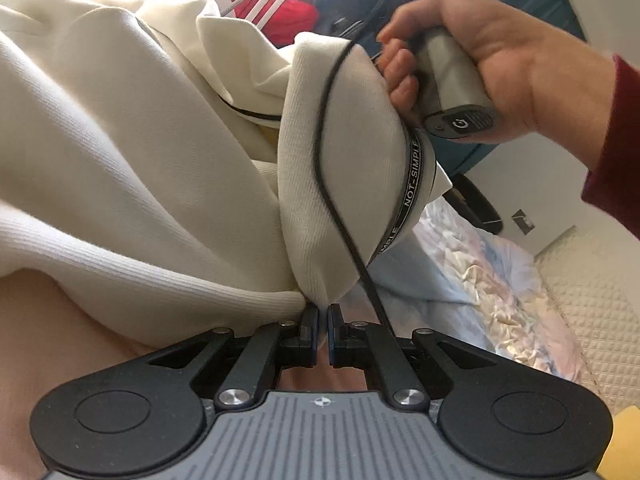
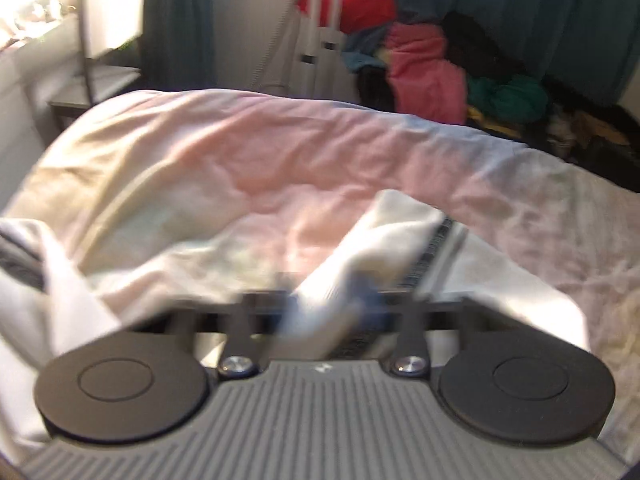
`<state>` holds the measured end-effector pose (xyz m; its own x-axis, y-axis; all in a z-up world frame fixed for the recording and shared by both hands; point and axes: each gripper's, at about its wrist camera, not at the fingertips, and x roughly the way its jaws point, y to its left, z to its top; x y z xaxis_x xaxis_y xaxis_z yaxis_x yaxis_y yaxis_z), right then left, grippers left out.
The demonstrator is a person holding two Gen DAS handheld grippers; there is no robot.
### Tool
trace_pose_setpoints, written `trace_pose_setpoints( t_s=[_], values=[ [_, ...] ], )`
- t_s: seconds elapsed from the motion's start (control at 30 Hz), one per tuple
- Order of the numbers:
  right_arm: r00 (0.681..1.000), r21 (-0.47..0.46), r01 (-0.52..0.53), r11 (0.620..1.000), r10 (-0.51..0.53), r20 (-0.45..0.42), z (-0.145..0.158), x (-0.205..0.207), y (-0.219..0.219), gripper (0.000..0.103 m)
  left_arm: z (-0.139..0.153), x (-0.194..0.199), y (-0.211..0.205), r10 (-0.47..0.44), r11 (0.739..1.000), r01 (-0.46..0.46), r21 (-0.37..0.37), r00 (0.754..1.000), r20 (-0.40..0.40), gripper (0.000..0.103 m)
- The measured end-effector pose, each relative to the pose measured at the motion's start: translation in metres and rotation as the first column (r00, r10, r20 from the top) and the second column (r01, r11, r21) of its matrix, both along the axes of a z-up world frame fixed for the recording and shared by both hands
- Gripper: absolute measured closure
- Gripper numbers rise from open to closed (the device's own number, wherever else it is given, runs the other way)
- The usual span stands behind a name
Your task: Fold clothes
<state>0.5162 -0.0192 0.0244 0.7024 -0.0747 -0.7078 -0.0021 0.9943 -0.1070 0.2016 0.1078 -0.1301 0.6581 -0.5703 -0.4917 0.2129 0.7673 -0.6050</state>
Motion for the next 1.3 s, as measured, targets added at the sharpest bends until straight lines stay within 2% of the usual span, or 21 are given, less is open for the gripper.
trace_pose_setpoints(
  t_s=[0.1, 0.23, 0.4, 0.47, 0.57, 0.7, 0.73, 0.9, 1.03, 1.07, 1.13, 1.2, 1.27, 1.3],
  values=[
    [0.994, 0.047, 0.036, 0.998, -0.041, 0.101, 0.019, -0.016, -0.019, 0.096, 0.003, -0.003, 0.004, 0.002, 1.0, -0.001, -0.013, 1.0, 0.01, 0.098],
    [0.967, 0.075, 0.093, 0.993, -0.108, 0.229, 0.049, -0.056, -0.061, 0.097, 0.012, -0.015, 0.011, -0.001, 1.0, 0.002, -0.006, 0.999, 0.051, 0.098],
    [0.925, 0.15, 0.197, 0.969, -0.234, 0.298, 0.066, -0.121, -0.142, 0.097, 0.022, -0.04, 0.023, -0.01, 0.999, 0.006, 0.045, 0.995, 0.102, 0.098],
    [0.916, 0.205, 0.242, 0.949, -0.293, 0.276, 0.061, -0.152, -0.183, 0.097, 0.026, -0.045, 0.023, -0.015, 0.998, 0.007, 0.068, 0.993, 0.117, 0.098],
    [0.916, 0.266, 0.295, 0.918, -0.351, 0.193, 0.039, -0.198, -0.237, 0.097, 0.033, -0.046, -0.005, -0.024, 0.993, 0.007, 0.122, 0.99, 0.138, 0.098],
    [0.925, 0.331, 0.359, 0.873, -0.38, 0.001, -0.012, -0.248, -0.29, 0.097, 0.033, -0.055, -0.012, -0.037, 0.979, 0.006, 0.201, 0.988, 0.152, 0.098],
    [0.927, 0.35, 0.365, 0.863, -0.371, -0.052, -0.026, -0.258, -0.299, 0.097, 0.035, -0.052, -0.013, -0.039, 0.975, 0.005, 0.221, 0.988, 0.15, 0.098],
    [0.933, 0.463, 0.359, 0.81, -0.294, -0.207, -0.071, -0.285, -0.317, 0.094, 0.028, -0.051, -0.032, -0.04, 0.951, -0.002, 0.31, 0.991, 0.131, 0.098],
    [0.927, 0.501, 0.374, 0.78, -0.326, -0.185, -0.069, -0.287, -0.318, 0.091, 0.028, -0.059, -0.033, -0.052, 0.936, 0.0, 0.353, 0.989, 0.138, 0.098],
    [0.927, 0.515, 0.373, 0.772, -0.337, -0.167, -0.067, -0.288, -0.319, 0.088, 0.026, -0.057, -0.034, -0.05, 0.934, 0.0, 0.356, 0.99, 0.131, 0.097],
    [0.928, 0.508, 0.359, 0.783, -0.356, -0.108, -0.062, -0.287, -0.32, 0.062, 0.023, -0.054, -0.036, -0.046, 0.932, 0.001, 0.362, 0.992, 0.116, 0.097],
    [0.928, 0.486, 0.341, 0.805, -0.37, -0.038, -0.056, -0.283, -0.318, 0.044, 0.023, -0.052, -0.038, -0.047, 0.927, 0.002, 0.374, 0.993, 0.11, 0.095],
    [0.935, 0.425, 0.291, 0.857, -0.349, 0.063, -0.047, -0.276, -0.307, 0.042, 0.021, -0.049, -0.04, -0.047, 0.927, 0.003, 0.376, 0.993, 0.106, 0.094],
    [0.949, 0.386, 0.242, 0.891, -0.3, 0.099, -0.045, -0.266, -0.299, 0.042, 0.02, -0.048, -0.04, -0.046, 0.929, 0.004, 0.371, 0.993, 0.104, 0.091]
  ],
)
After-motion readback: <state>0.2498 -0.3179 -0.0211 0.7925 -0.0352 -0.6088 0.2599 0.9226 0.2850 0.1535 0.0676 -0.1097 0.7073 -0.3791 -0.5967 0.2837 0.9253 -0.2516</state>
